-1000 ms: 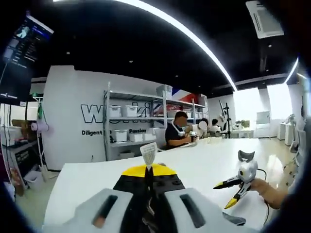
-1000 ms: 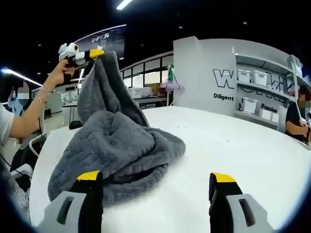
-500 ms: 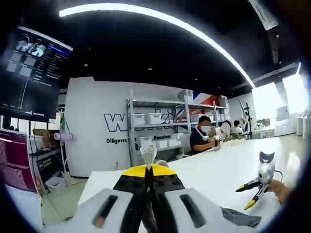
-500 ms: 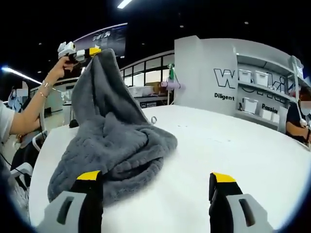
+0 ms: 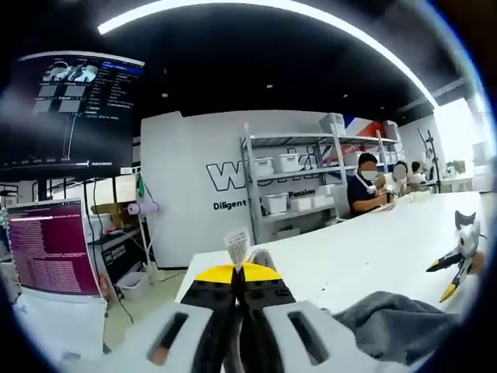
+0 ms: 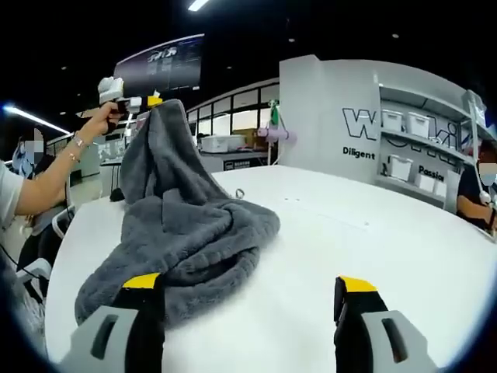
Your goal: Fold the towel on the table until its edges align and the towel forms a compact rectangular stack.
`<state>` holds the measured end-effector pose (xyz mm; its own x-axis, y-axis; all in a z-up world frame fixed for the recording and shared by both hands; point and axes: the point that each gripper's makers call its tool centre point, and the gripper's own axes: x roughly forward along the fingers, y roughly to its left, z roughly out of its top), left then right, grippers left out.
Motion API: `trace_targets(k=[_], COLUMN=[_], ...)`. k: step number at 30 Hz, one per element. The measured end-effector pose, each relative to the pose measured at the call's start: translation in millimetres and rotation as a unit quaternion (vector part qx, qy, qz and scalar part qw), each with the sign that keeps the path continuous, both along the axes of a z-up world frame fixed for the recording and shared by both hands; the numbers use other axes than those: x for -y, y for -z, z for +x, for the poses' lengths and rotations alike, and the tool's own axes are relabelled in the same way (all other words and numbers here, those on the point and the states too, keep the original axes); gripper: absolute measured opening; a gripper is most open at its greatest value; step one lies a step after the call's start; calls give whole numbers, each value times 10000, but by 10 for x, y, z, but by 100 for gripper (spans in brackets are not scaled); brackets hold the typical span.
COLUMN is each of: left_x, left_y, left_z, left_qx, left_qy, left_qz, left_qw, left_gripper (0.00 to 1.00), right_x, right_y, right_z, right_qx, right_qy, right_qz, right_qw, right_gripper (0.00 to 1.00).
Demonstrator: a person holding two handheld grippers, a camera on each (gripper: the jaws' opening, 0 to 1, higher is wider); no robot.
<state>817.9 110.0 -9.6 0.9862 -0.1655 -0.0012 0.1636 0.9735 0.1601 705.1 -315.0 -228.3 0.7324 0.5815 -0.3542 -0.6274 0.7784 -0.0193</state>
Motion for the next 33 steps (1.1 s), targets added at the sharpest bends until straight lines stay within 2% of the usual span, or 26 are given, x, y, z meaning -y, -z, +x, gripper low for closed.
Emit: trace_targets(k=[2,4,5,9,10,11,12,14,15,19,20,23,24,28,33], left_x=[-41,-56,-71,-47,-45,-45,-46,-59,-76,-108,-125,-161,-184,-198,-177], left_y=[177,265,455,692,880,912,1052,1146,1289,1551,1667,1800,1914,2181,2402], left_z=[64,95,144,216,253,255,275,302,326,385,393,416,433,428,414], left_qx=[-142,-208,-387,-555,-712,-741,-849,-909,-1011,-1228,-1318,-1425,-1519,-1756,-1922], left_qy=[-81,-104,-106,10,9,4,-9,-22,-58,-96,-145,-202,-227,-276,-271], left_qz=[44,59,37,20,13,22,68,61,46,26,62,54,28,17,116], left_qw=[9999,9997,9992,9985,9975,9972,9964,9958,9948,9924,9912,9896,9881,9841,9809], left_gripper=[2,2,2,2,2,2,2,2,2,3,3,3,3,4,6], right_x=[1,0,-3,-11,-13,-12,-11,-11,-10,-8,-1,4,1,-7,-14], right_y=[2,6,16,31,43,45,51,54,56,55,65,71,74,97,127], right_z=[3,5,6,9,11,12,14,14,11,12,11,18,21,26,33], right_qx=[-2,-8,-22,-41,-61,-63,-68,-72,-71,-63,-76,-85,-90,-123,-166], right_qy=[-1,-3,-12,-26,-30,-28,-26,-24,-19,-13,5,17,18,16,14], right_qz=[-5,-13,-33,-61,-75,-79,-95,-99,-118,-132,-149,-170,-174,-233,-299], right_qw=[10000,10000,10000,10000,9999,9999,9999,9999,9999,9999,9999,9998,9998,9997,9994], right_gripper=[94,94,94,94,94,94,94,94,94,94,94,94,94,94,94])
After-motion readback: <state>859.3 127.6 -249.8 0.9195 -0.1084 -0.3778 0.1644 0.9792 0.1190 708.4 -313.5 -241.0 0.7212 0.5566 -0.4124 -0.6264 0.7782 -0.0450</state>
